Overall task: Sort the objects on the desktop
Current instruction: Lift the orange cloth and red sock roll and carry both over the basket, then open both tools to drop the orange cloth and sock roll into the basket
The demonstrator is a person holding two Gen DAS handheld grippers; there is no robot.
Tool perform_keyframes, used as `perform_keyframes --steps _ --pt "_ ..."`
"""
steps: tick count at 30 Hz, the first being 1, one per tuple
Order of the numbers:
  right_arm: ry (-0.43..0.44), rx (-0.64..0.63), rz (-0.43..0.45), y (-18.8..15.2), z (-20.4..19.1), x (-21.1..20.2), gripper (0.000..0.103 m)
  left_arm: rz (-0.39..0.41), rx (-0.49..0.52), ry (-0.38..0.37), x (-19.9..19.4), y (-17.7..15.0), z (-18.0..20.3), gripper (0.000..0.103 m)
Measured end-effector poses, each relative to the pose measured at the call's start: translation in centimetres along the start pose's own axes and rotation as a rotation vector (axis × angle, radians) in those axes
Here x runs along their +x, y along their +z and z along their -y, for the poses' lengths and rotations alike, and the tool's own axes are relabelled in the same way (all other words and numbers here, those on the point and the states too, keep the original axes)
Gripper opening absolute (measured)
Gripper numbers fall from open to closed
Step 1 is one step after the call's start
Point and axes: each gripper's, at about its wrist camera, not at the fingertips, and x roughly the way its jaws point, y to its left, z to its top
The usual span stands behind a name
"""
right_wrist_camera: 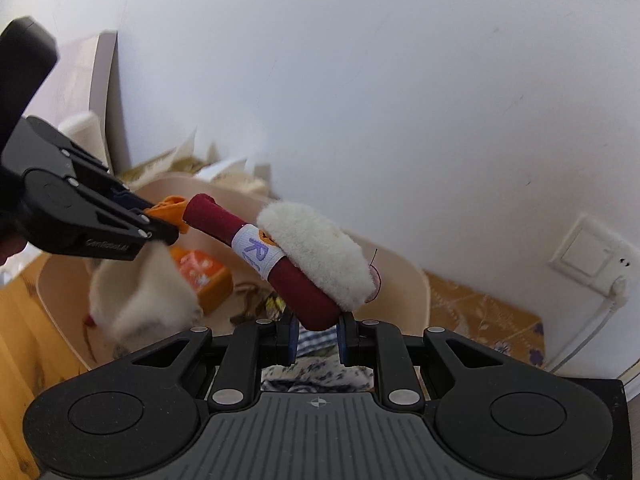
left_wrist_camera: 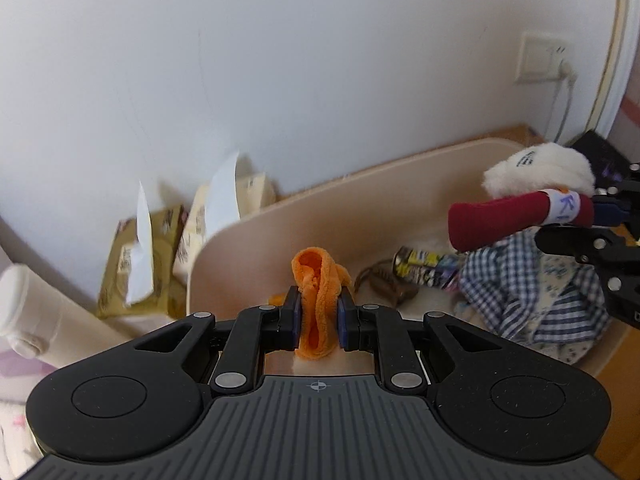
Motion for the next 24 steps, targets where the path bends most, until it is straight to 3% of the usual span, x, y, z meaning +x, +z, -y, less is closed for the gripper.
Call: perform_keyframes --steps 5,7,9,11,13,19,24 --pt "-0.011 -0.009 -0.061 0.0 -0.1 1.4 0.018 -0.037 -0.015 0.029 1.1 -0.3 -0.2 0.018" --pt "0.001 0.001 -0.076 -0.2 -0.2 1.7 0.019 -0.041 -0.021 0.033 1.1 -0.3 -0.4 0.023" --pt "0.011 0.002 -0.075 -0.3 -0.4 1.7 0.031 -0.038 -0.023 0.04 0.8 -0.5 -0.5 0.033" --pt "0.01 0.004 -0.067 -0.3 -0.5 1.6 0.036 -0.025 -0.027 0.06 0.4 -0.6 -0.8 0.05" --pt "0.009 0.014 -0.058 -0.2 -0.7 1.3 0.042 -0.008 -0.028 0.068 0.0 -0.8 -1.0 0.056" --pt "-0.011 0.031 -0.021 0.3 -1.4 0.1 0.066 0.021 -0.042 0.071 -1.4 -1.8 -1.8 0.066" --pt "-0.032 0.049 -0.004 0.2 -1.5 -1.2 0.078 0.041 -0.051 0.069 -3.0 -2.4 -2.1 0.071"
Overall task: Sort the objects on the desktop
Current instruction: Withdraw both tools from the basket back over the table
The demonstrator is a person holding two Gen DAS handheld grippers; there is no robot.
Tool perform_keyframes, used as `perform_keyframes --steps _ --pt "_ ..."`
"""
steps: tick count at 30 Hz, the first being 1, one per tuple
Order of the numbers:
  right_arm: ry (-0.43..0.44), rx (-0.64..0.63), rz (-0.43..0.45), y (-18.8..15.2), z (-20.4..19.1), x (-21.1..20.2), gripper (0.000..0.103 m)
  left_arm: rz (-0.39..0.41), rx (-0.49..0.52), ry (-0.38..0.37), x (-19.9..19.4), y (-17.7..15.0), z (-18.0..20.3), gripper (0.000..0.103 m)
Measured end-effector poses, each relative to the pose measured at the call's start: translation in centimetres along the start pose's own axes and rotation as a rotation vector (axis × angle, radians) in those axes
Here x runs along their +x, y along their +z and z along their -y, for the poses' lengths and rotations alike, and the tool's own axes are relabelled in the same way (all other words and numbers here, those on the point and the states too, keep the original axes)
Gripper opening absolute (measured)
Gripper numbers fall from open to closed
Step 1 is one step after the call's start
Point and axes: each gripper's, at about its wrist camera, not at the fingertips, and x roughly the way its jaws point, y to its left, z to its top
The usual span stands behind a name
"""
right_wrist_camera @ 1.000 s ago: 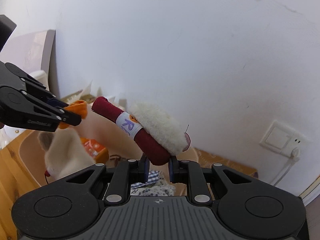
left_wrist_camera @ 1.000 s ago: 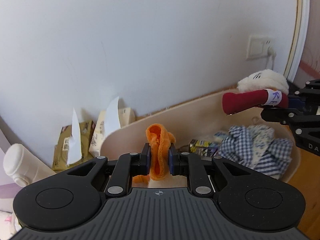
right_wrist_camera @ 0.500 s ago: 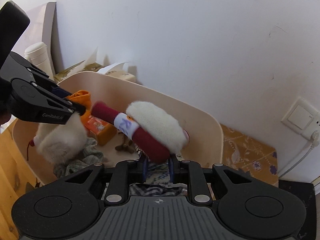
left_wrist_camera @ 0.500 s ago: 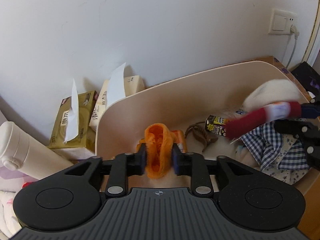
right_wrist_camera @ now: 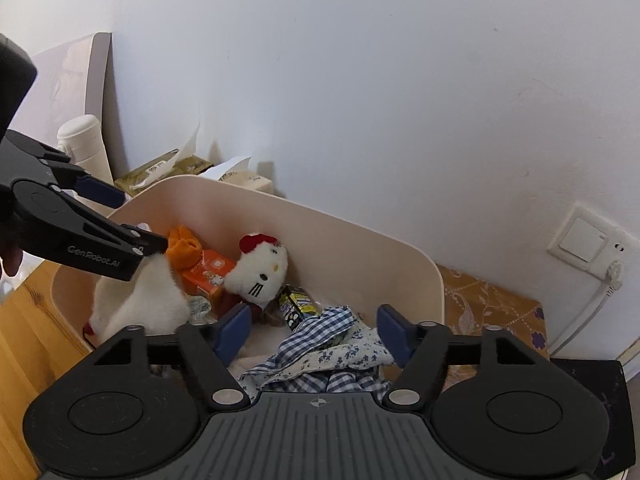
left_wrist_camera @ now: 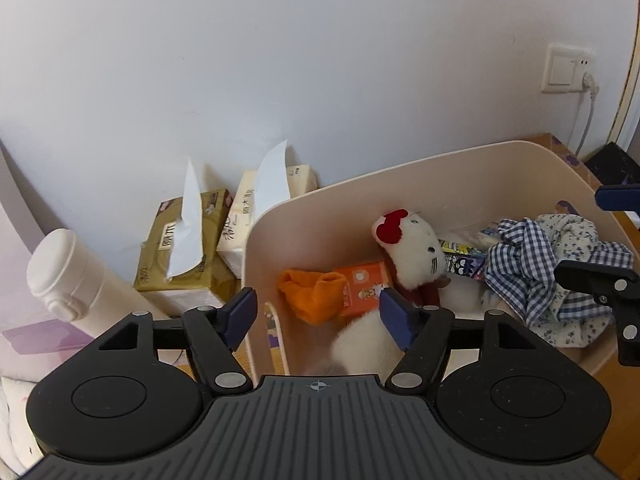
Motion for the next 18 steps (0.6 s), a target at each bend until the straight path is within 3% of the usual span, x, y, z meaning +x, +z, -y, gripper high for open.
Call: perform_keyframes --steps 2,8,18 --pt "-0.011 0.015 0.007 -0.1 0.1 -0.6 0.089 0.018 -0.004 -0.004 -0.9 -0.3 -0.2 0.075" --pt "-0.058 0.048 0.031 -0.5 -0.3 -2.5 0.103 0.046 -0.016 -0.022 -3.3 -1.4 -0.2 0.077" --pt "-0.075 0.106 0.021 -2.5 -0.8 -5.6 0.103 0.071 -0.03 -0.053 -6.9 -3.4 -0.8 0.082"
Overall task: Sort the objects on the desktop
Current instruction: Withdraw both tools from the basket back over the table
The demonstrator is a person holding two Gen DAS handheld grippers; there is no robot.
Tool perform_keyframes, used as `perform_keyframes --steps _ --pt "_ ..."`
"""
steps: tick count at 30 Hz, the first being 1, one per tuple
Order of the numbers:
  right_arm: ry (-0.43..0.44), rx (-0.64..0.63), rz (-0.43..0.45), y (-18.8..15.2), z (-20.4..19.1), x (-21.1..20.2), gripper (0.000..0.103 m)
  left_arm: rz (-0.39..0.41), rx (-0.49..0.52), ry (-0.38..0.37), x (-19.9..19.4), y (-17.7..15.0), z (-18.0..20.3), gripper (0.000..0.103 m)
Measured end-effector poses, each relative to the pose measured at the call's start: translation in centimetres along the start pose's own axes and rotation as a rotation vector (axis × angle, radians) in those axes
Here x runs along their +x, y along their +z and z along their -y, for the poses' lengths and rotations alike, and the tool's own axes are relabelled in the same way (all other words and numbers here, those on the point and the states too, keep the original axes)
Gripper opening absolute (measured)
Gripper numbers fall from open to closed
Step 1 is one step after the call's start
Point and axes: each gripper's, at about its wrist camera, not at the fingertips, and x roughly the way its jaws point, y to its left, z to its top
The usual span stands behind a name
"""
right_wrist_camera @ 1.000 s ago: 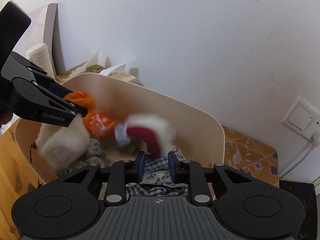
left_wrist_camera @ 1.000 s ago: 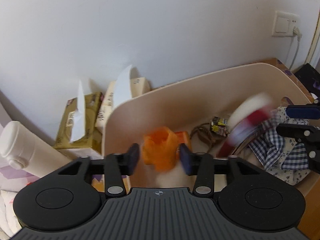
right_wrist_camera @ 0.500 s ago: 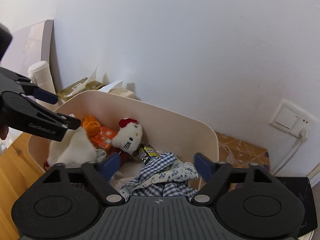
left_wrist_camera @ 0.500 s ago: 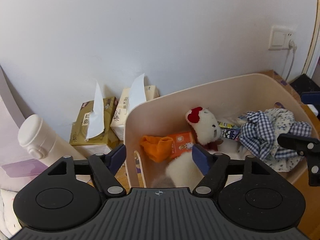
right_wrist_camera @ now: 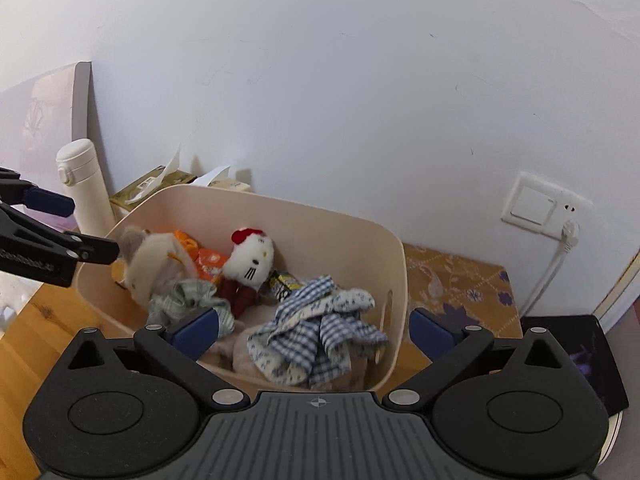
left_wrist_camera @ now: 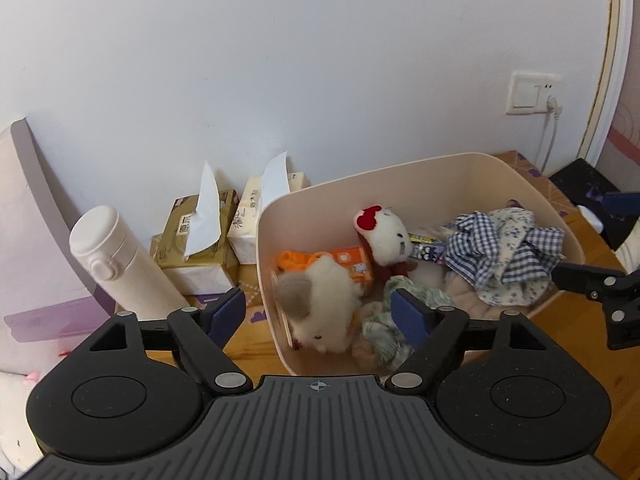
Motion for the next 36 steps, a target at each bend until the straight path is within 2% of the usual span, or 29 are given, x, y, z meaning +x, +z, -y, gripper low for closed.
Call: perform_keyframes --steps 6,12,19,36 --pt "-0.006 -0.021 -0.026 -1.7 -0.3 -1.3 0.103 0.004 -0.014 -0.021 -2.4 -1.5 0.2 0.084" --pt "-0.019 -0.048 -0.039 -3.4 -0.8 -2.6 0.103 -0.032 -0.001 -0.041 -3.4 -3.9 1.3 0.084" --pt "-0.011 -0.052 -0.064 -5.6 -0.8 -4.0 0.103 -0.091 -0.047 -0.084 -4.3 -7.0 2.6 0.084" --pt "0.015 -0.038 -0.198 -12.1 -1.0 -3.7 0.103 -0.215 -0.06 -0.114 -2.4 -12.3 6.8 0.084"
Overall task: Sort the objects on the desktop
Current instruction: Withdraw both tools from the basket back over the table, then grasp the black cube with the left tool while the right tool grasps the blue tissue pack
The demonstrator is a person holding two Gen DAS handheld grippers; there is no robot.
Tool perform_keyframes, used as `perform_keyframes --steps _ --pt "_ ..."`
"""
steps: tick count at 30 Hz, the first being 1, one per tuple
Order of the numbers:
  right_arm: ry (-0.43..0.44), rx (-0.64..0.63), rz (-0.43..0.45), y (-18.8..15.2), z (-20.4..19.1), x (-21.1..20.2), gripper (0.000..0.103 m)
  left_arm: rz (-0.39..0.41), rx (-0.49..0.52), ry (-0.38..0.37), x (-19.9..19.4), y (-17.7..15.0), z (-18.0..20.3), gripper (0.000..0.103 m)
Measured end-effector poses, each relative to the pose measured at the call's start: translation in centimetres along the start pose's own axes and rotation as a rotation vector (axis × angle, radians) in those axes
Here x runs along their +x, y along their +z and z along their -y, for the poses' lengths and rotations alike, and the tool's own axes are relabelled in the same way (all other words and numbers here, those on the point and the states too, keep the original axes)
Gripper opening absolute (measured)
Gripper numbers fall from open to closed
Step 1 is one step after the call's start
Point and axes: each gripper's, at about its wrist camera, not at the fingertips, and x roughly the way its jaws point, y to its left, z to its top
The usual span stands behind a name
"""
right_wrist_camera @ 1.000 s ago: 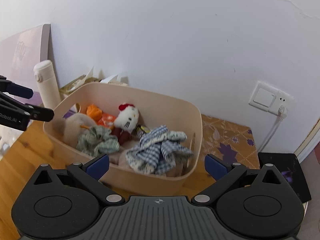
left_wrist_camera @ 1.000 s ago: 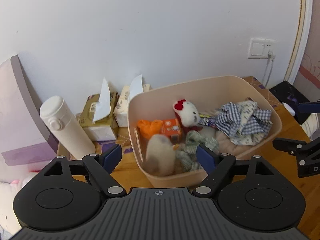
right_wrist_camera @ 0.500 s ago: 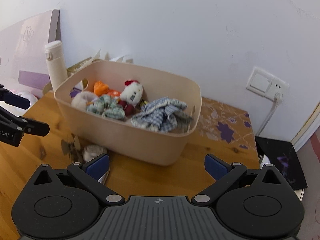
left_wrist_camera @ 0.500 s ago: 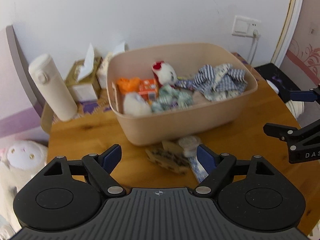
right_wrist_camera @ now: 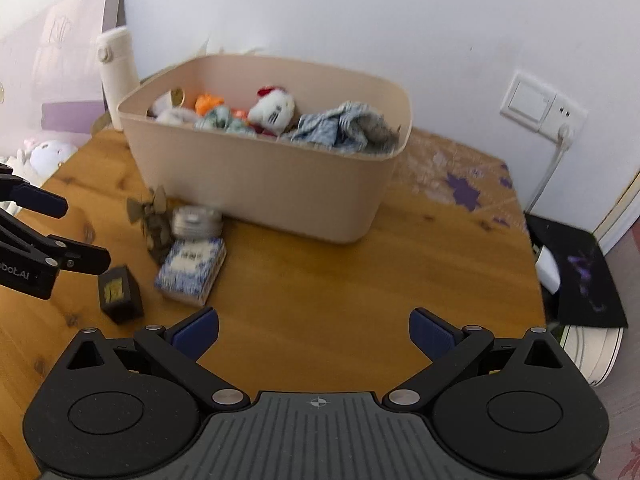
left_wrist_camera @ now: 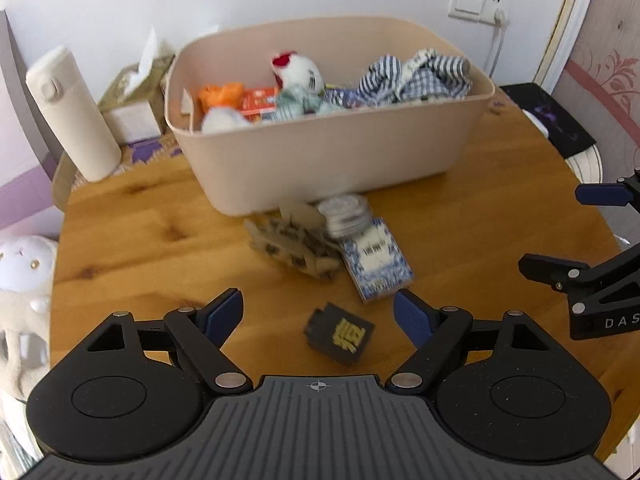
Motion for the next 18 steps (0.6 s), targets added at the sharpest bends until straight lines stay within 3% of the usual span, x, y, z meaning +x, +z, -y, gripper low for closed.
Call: perform_keyframes --steps 18 --pt "0.086 -0.017 -0.1 -2.5 -1.8 3.9 0.103 -0.104 0.026 0.032 5.9 -2.5 -0.1 0.084"
